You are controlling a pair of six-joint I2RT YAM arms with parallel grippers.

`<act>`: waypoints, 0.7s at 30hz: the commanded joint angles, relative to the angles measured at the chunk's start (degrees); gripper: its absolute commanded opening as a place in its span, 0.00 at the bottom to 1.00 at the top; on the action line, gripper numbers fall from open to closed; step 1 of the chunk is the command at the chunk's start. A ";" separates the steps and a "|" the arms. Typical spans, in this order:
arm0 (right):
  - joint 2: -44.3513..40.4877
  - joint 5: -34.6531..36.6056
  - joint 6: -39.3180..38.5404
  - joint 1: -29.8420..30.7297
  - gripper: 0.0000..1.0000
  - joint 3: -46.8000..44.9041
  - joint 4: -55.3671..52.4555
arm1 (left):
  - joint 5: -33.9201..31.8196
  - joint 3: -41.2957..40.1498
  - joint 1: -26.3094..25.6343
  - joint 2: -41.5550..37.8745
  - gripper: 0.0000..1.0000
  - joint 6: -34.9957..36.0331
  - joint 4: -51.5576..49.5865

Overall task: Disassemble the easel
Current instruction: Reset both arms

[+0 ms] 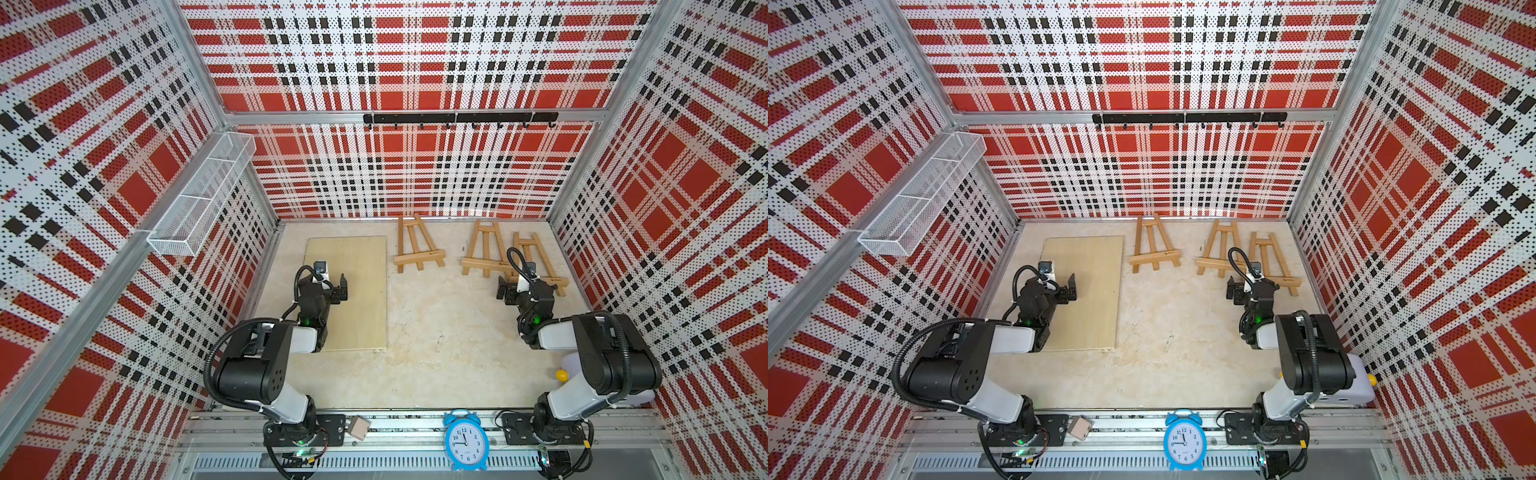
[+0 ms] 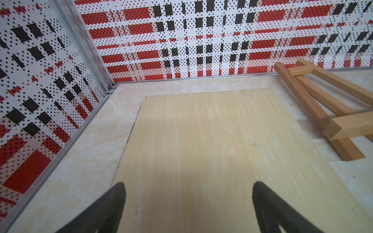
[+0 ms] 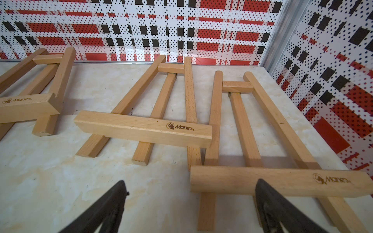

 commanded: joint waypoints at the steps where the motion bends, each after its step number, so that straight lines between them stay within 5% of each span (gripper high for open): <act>1: -0.45 0.03 -0.83 0.22 1.00 -0.31 2.13 | 0.50 0.13 0.13 0.36 0.99 0.25 0.37; 21: -0.16 -0.09 -0.83 0.22 1.00 0.11 1.42 | 0.50 0.40 0.03 0.46 0.99 0.34 -0.15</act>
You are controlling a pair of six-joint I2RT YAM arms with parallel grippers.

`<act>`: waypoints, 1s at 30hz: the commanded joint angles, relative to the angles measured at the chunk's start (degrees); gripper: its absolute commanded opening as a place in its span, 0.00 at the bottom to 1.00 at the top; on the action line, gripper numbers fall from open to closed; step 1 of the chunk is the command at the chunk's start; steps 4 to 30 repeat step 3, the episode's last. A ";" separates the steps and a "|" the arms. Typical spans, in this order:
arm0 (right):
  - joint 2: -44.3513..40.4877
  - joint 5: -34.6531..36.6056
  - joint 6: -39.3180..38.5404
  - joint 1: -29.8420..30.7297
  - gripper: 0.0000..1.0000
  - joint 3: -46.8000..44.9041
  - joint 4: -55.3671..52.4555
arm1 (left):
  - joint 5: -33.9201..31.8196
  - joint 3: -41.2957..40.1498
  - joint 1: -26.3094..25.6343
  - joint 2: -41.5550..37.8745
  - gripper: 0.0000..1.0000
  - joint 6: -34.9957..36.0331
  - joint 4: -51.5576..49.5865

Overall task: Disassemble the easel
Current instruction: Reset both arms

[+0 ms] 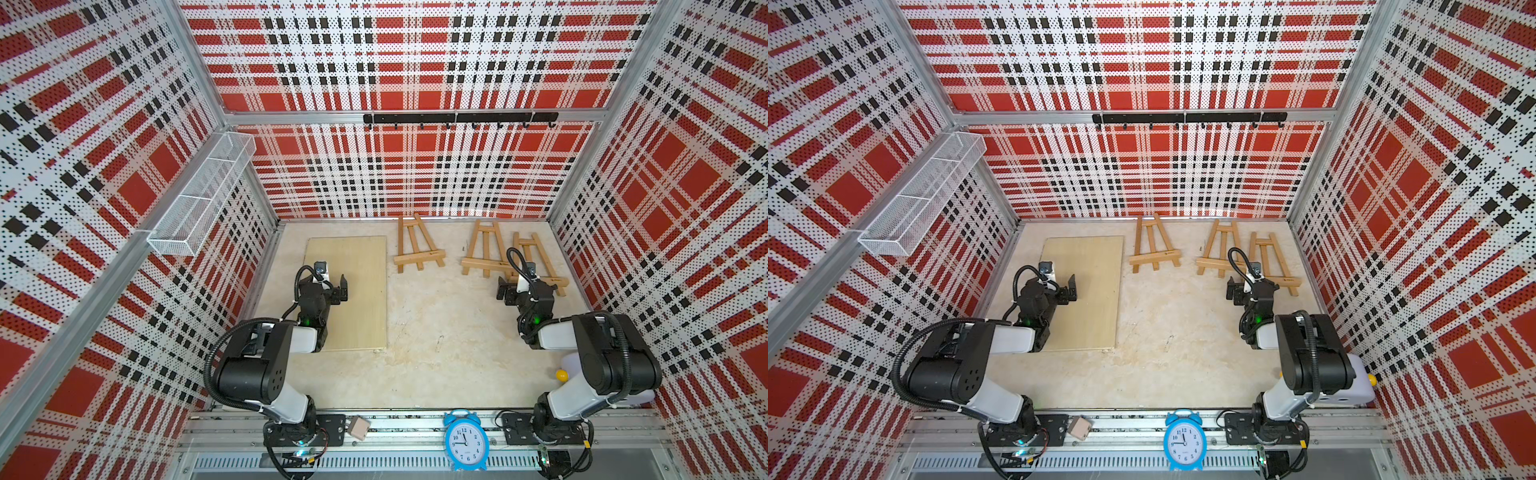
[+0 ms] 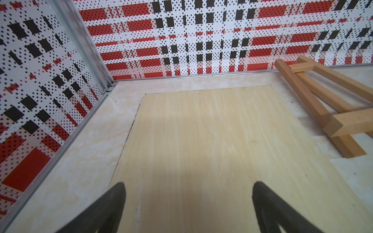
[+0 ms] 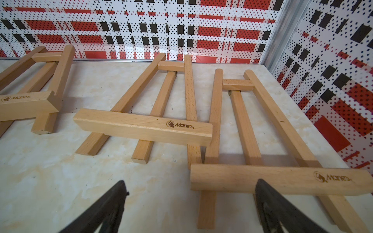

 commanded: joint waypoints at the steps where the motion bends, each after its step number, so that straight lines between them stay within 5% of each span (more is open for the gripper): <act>1: -0.35 -0.08 -0.83 0.22 1.00 -0.09 2.18 | 0.46 0.32 0.02 0.40 1.00 0.30 0.66; 30: -0.49 -0.05 -0.83 0.22 1.00 -0.35 2.59 | 0.50 0.21 0.12 0.36 0.99 0.23 0.83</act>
